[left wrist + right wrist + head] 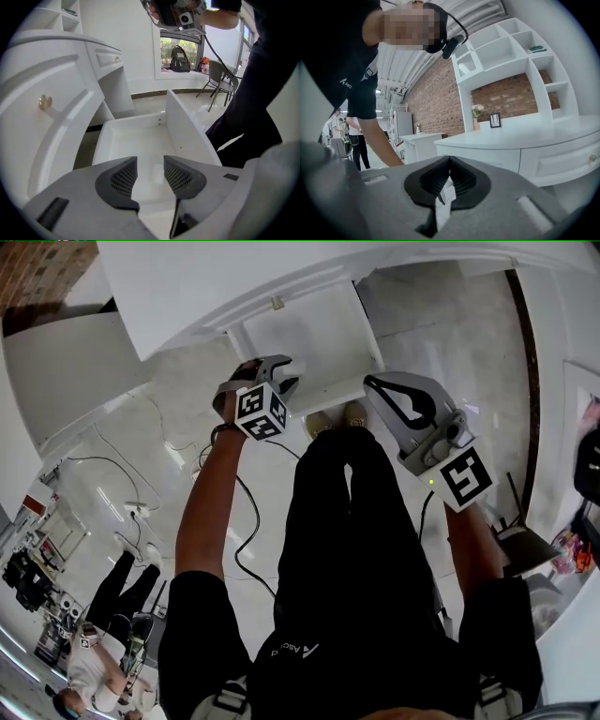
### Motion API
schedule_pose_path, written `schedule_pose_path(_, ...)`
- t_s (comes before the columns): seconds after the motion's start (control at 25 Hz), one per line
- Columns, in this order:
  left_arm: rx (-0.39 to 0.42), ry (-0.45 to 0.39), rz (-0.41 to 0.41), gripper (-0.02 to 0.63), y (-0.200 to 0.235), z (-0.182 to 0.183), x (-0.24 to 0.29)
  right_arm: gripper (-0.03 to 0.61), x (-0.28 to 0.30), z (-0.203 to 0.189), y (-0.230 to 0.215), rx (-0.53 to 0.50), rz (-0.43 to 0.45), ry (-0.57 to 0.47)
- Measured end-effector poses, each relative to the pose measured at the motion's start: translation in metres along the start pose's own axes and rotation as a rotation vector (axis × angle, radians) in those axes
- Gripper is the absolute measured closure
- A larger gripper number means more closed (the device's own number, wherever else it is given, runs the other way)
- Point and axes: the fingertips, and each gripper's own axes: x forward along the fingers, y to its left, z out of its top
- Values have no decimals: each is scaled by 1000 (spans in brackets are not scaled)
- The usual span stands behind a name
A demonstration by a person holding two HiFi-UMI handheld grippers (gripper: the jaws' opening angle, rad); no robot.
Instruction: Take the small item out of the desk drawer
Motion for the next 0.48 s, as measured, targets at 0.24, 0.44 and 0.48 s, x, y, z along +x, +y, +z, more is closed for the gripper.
schedule_pose_path(0.24, -45, 29, -56, 440, -7, -22, 49, 577, 11, -23, -7, 24, 5, 19)
schedule_pose_path(0.44, -73, 66, -102, 440, -10, -43, 77, 577, 12, -32, -17, 77, -4, 9)
schedule_pose_path(0.48, -68, 72, -114, 440, -11, -45, 82, 577, 11, -34, -19, 84, -9, 9)
